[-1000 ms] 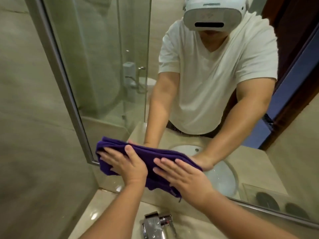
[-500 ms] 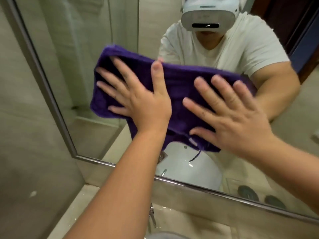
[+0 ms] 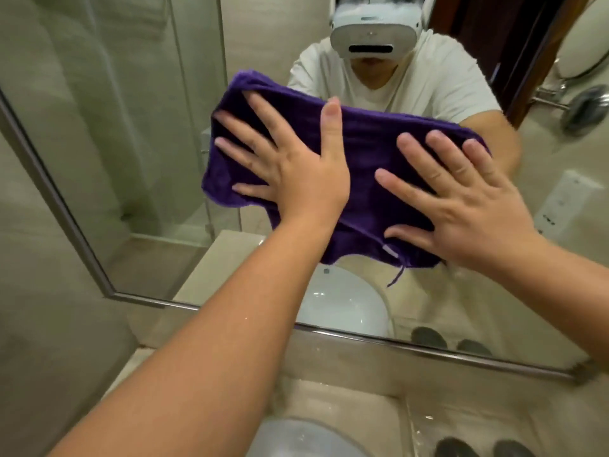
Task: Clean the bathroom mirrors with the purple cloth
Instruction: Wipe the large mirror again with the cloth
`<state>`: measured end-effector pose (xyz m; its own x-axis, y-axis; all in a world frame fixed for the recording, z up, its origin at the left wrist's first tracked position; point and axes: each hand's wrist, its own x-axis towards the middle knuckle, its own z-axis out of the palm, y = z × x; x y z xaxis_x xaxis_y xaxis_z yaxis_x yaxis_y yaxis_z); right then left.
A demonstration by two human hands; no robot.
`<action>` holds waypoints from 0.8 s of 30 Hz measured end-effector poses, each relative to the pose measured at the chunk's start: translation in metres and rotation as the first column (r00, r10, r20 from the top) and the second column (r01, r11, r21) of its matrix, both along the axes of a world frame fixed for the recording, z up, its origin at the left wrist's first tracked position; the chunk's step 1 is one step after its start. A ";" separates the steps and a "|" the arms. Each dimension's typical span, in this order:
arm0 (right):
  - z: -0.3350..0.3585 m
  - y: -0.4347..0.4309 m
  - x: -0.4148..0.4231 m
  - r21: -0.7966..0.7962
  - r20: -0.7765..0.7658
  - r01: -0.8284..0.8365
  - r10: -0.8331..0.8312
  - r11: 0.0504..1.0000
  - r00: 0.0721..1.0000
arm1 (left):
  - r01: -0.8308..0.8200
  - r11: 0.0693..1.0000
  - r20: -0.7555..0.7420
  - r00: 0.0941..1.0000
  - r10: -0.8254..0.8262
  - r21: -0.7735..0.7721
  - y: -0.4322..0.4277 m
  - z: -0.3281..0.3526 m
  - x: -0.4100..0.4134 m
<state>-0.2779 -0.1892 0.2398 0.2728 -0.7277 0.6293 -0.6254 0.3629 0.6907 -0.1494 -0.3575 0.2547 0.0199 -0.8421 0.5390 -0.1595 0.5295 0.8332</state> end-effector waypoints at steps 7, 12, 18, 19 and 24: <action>-0.096 0.037 -0.013 0.133 0.056 0.049 -0.057 0.990 0.997 | 0.076 0.988 0.134 0.987 -0.094 0.136 0.039 -0.112 -0.009; -0.203 0.103 -0.018 0.321 0.107 0.200 -0.245 0.926 0.963 | 0.137 0.914 0.393 0.871 -0.294 0.381 0.098 -0.225 -0.020; -0.125 0.152 -0.062 0.155 0.170 0.180 -0.206 0.971 0.964 | 0.284 0.939 0.213 0.922 -0.323 0.195 0.149 -0.147 -0.064; -0.099 0.163 -0.071 0.096 0.182 0.185 -0.200 0.978 0.963 | 0.294 0.946 0.177 0.932 -0.316 0.139 0.160 -0.120 -0.077; -0.018 0.201 -0.107 0.046 0.149 0.280 -0.284 0.959 0.947 | 0.324 0.942 0.079 0.941 -0.330 0.085 0.199 -0.041 -0.112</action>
